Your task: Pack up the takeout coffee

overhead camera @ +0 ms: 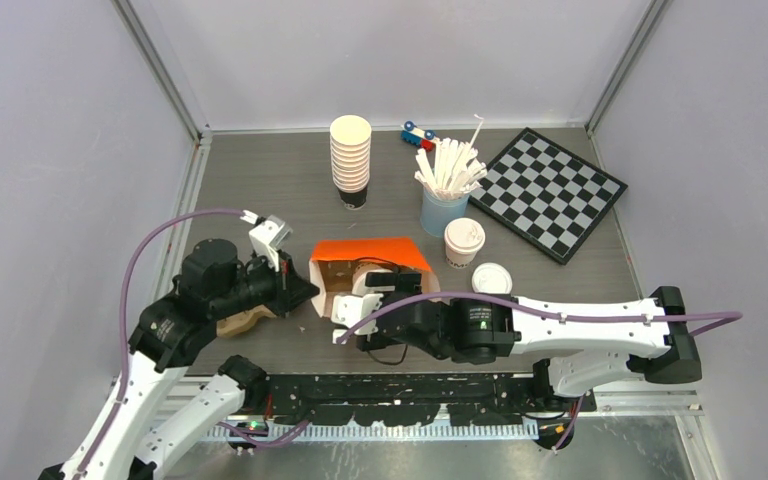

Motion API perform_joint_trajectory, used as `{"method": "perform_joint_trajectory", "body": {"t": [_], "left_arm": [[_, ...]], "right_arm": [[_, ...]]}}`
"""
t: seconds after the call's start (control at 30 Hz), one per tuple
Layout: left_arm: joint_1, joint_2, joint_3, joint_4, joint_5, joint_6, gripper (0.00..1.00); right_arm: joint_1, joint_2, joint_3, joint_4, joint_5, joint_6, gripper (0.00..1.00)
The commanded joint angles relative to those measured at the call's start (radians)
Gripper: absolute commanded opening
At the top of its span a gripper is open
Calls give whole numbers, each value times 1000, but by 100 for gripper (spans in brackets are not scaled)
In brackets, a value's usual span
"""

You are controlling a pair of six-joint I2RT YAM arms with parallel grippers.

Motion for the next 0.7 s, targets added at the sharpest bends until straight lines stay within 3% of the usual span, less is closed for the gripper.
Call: {"method": "perform_joint_trajectory", "body": {"t": [0.0, 0.3, 0.43, 0.53, 0.67], "left_arm": [[3, -31, -26, 105, 32, 121, 0], [3, -48, -41, 51, 75, 209, 0], [2, -62, -25, 34, 4, 171, 2], [2, -45, 15, -4, -37, 102, 38], [3, 27, 81, -121, -9, -19, 42]], "right_arm": [[-20, -22, 45, 53, 33, -38, 71], [-102, -30, 25, 64, -57, -99, 71], [-117, -32, -22, 62, -94, -167, 71], [-117, -29, -42, 71, -115, -181, 71], [-115, -11, -26, 85, -125, -179, 71]]}}
